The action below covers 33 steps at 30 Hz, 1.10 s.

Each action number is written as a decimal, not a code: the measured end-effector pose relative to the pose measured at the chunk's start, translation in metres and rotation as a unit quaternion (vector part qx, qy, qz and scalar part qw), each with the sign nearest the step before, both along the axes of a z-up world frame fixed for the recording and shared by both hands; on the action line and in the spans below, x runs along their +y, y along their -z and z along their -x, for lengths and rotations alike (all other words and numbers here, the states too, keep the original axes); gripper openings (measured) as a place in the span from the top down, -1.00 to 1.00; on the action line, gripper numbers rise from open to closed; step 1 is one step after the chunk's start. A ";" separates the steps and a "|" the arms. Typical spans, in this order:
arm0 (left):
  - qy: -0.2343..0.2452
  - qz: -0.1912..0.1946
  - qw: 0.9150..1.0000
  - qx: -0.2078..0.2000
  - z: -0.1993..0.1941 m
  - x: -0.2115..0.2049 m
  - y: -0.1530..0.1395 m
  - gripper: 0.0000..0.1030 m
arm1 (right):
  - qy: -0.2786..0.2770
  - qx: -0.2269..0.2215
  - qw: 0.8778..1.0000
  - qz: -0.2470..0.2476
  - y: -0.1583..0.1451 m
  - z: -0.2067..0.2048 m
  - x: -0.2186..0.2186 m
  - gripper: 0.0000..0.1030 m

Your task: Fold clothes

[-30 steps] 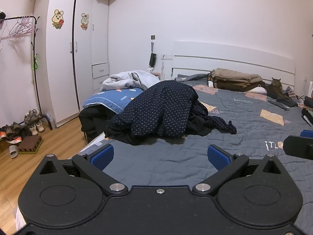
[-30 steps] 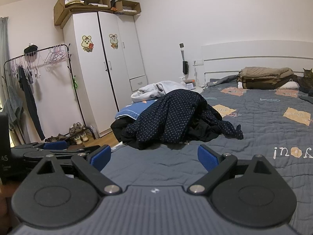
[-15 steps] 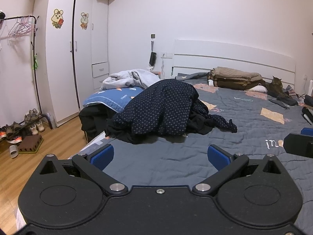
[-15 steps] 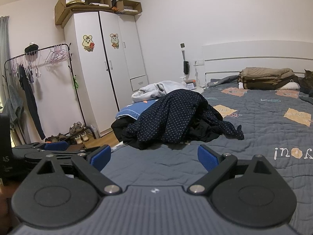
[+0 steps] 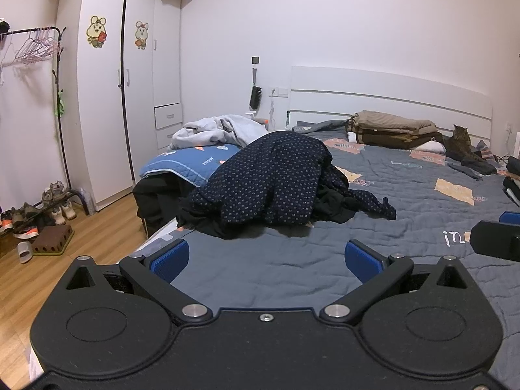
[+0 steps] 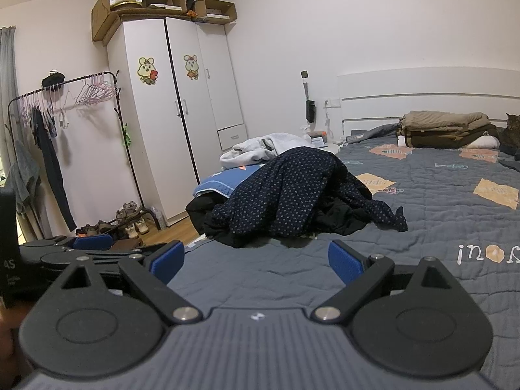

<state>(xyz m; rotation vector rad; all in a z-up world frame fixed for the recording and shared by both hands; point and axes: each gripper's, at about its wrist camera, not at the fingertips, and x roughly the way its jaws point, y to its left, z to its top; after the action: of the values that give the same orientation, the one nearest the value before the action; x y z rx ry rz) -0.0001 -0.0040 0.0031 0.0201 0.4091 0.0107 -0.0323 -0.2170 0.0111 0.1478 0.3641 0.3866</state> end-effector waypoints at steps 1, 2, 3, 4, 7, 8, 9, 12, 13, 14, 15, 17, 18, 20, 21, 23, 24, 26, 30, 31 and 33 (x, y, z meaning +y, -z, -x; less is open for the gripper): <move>0.000 0.000 1.000 0.000 0.000 0.000 0.000 -1.00 | 0.000 0.000 1.000 0.000 0.000 0.000 0.000 -0.85; 0.000 0.000 1.000 0.000 0.000 0.000 0.000 -1.00 | 0.000 0.001 1.000 -0.001 0.000 0.000 0.000 -0.85; 0.000 0.001 1.000 0.000 0.000 0.000 0.001 -1.00 | 0.000 0.001 1.000 -0.001 0.001 -0.001 0.000 -0.85; 0.000 0.001 1.000 0.000 0.000 0.001 0.001 -1.00 | 0.000 0.001 1.000 -0.001 0.001 -0.001 0.000 -0.85; 0.001 0.001 1.000 0.001 0.000 0.001 0.001 -1.00 | -0.001 0.001 1.000 -0.001 0.000 0.000 0.000 -0.85; 0.001 0.000 1.000 0.001 -0.001 0.001 0.001 -1.00 | -0.002 0.001 1.000 0.000 0.001 0.000 0.001 -0.85; 0.001 0.000 1.000 0.001 -0.001 0.001 0.002 -1.00 | -0.002 0.001 1.000 0.000 0.001 0.000 0.001 -0.85; 0.001 0.000 1.000 0.002 -0.002 0.001 0.002 -1.00 | -0.001 0.000 1.000 -0.002 0.000 0.000 0.000 -0.85; 0.001 0.000 1.000 0.002 -0.002 0.001 0.002 -1.00 | -0.001 0.000 1.000 -0.003 0.000 0.001 0.000 -0.85; 0.000 0.000 1.000 0.001 -0.002 0.001 0.002 -1.00 | -0.001 0.000 1.000 -0.003 0.000 0.000 0.000 -0.85; 0.000 0.000 1.000 0.001 -0.002 0.001 0.002 -1.00 | -0.001 0.000 1.000 -0.003 0.000 0.000 0.001 -0.85; 0.000 0.000 1.000 0.001 -0.002 0.002 0.002 -1.00 | -0.002 0.000 1.000 -0.002 0.000 0.000 0.002 -0.85; 0.000 -0.001 1.000 0.001 -0.002 0.001 0.003 -1.00 | -0.003 -0.001 1.000 -0.002 0.000 0.000 0.002 -0.85; 0.001 -0.003 1.000 0.001 -0.002 0.001 0.003 -1.00 | -0.004 -0.001 1.000 -0.002 0.000 0.000 0.002 -0.85; 0.001 -0.003 1.000 0.002 -0.002 0.001 0.003 -1.00 | -0.003 -0.001 1.000 -0.002 0.000 0.000 0.002 -0.85; 0.001 -0.001 1.000 0.002 -0.001 0.001 0.003 -1.00 | -0.004 -0.001 1.000 -0.003 0.000 0.000 0.002 -0.85; 0.001 -0.001 1.000 0.002 -0.001 0.001 0.004 -1.00 | -0.004 -0.002 1.000 -0.003 0.000 0.000 0.003 -0.85; 0.001 -0.002 1.000 0.002 -0.002 0.001 0.003 -1.00 | -0.004 -0.001 1.000 -0.006 -0.001 -0.001 0.002 -0.85; 0.002 0.000 1.000 0.003 -0.002 0.002 0.004 -1.00 | -0.006 0.000 1.000 -0.011 -0.001 -0.002 0.002 -0.85; 0.003 0.000 1.000 0.004 -0.002 0.003 0.004 -1.00 | -0.007 0.000 1.000 -0.013 -0.001 -0.002 0.002 -0.85; 0.004 -0.002 1.000 0.004 -0.002 0.002 0.004 -1.00 | -0.007 0.001 1.000 -0.014 -0.001 -0.002 0.002 -0.85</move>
<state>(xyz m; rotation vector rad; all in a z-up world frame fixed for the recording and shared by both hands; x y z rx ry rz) 0.0018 -0.0020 -0.0007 0.0261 0.4173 0.0027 -0.0303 -0.2148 0.0118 0.1726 0.3613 0.4057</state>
